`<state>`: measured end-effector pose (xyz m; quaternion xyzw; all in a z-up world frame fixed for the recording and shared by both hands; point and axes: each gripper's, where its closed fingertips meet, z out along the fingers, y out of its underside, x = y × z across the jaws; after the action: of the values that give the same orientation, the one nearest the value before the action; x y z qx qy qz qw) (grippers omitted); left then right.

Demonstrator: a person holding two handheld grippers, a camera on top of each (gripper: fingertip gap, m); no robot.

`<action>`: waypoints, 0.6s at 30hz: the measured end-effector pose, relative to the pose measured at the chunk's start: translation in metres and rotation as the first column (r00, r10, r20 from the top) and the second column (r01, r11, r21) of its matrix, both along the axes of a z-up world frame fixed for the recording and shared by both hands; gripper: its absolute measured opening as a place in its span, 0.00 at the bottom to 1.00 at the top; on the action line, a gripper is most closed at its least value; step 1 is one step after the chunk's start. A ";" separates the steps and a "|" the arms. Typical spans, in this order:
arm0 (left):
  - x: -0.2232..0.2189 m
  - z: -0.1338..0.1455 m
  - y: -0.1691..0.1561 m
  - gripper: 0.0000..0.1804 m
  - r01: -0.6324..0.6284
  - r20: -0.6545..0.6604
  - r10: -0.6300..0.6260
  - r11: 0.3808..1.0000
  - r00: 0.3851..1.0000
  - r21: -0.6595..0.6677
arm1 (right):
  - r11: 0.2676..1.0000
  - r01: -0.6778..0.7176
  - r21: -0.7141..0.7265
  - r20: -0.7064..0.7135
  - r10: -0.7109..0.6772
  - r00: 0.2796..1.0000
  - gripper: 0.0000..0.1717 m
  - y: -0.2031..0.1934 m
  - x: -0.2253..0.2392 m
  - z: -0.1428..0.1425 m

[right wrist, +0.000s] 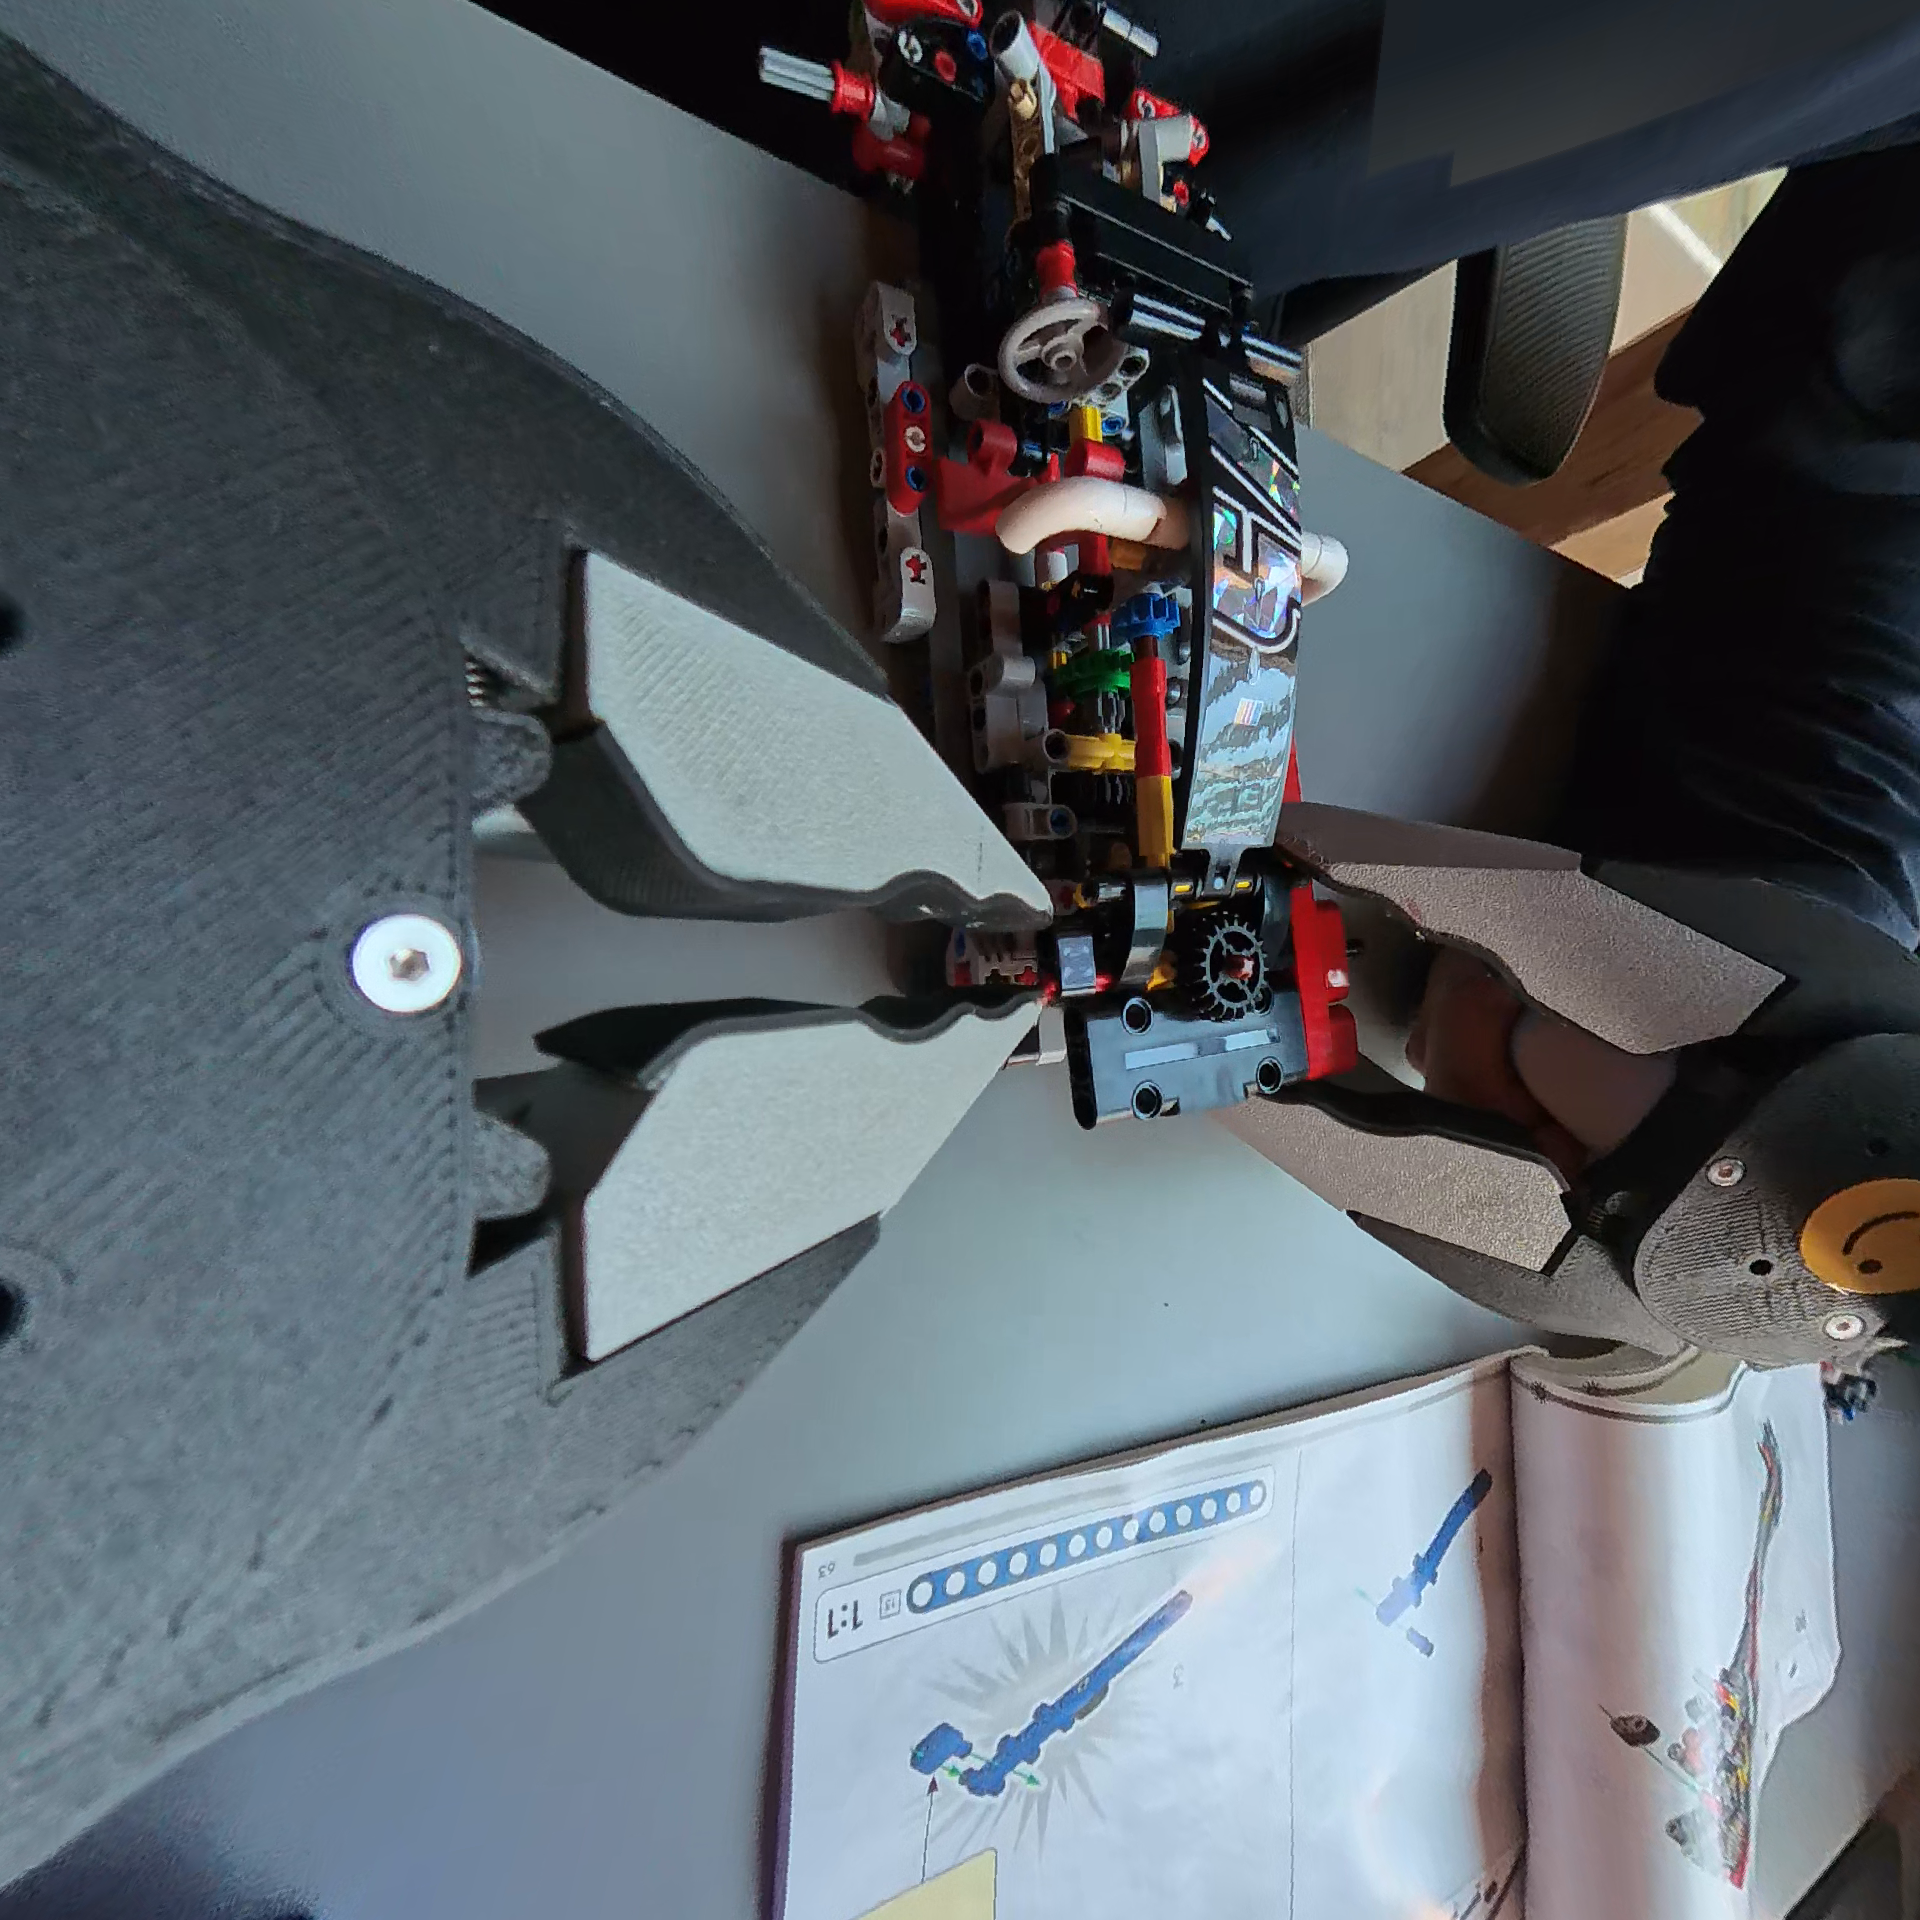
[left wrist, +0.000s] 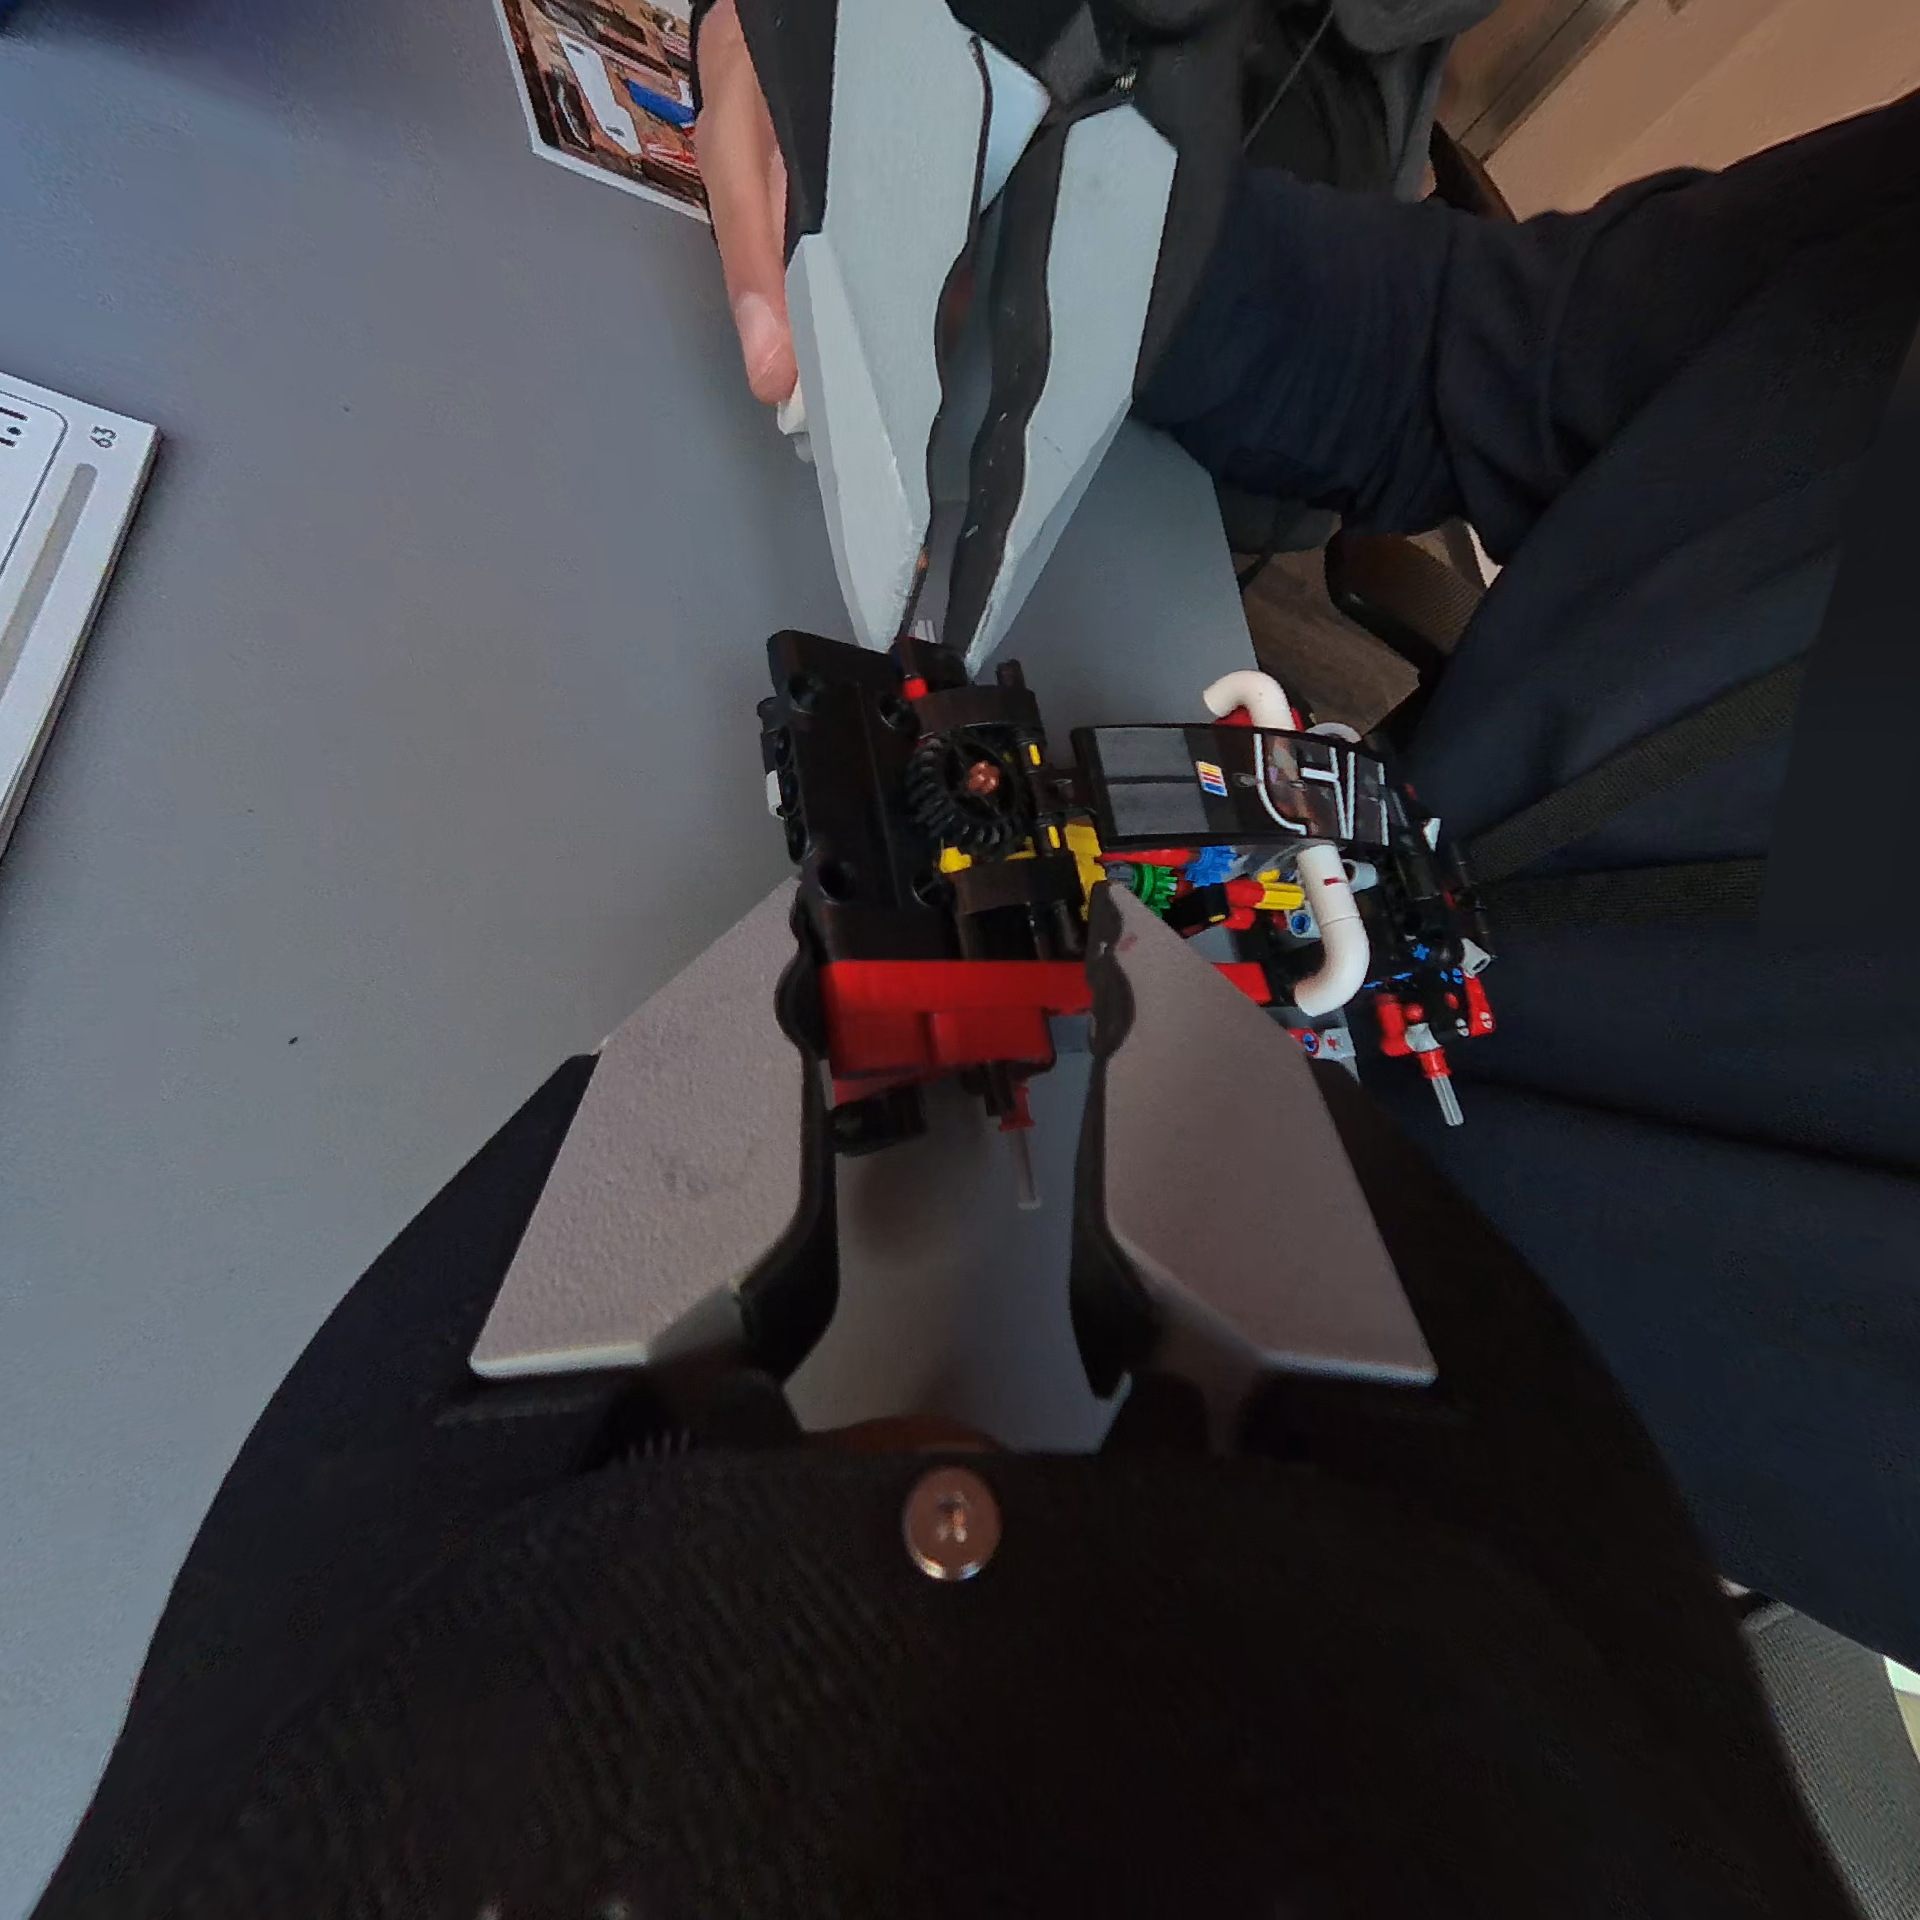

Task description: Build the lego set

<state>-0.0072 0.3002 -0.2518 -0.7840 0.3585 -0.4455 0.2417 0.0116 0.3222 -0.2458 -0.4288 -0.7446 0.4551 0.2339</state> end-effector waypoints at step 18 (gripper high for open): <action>0.003 0.000 0.001 0.27 -0.003 0.019 0.003 1.000 1.000 -0.006 | 0.999 0.002 0.050 -0.060 0.001 0.998 0.07 -0.002 -0.001 0.003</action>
<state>-0.0047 0.3009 -0.2517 -0.7810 0.3537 -0.4534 0.2436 0.0102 0.3203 -0.2424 -0.4091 -0.7484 0.4488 0.2667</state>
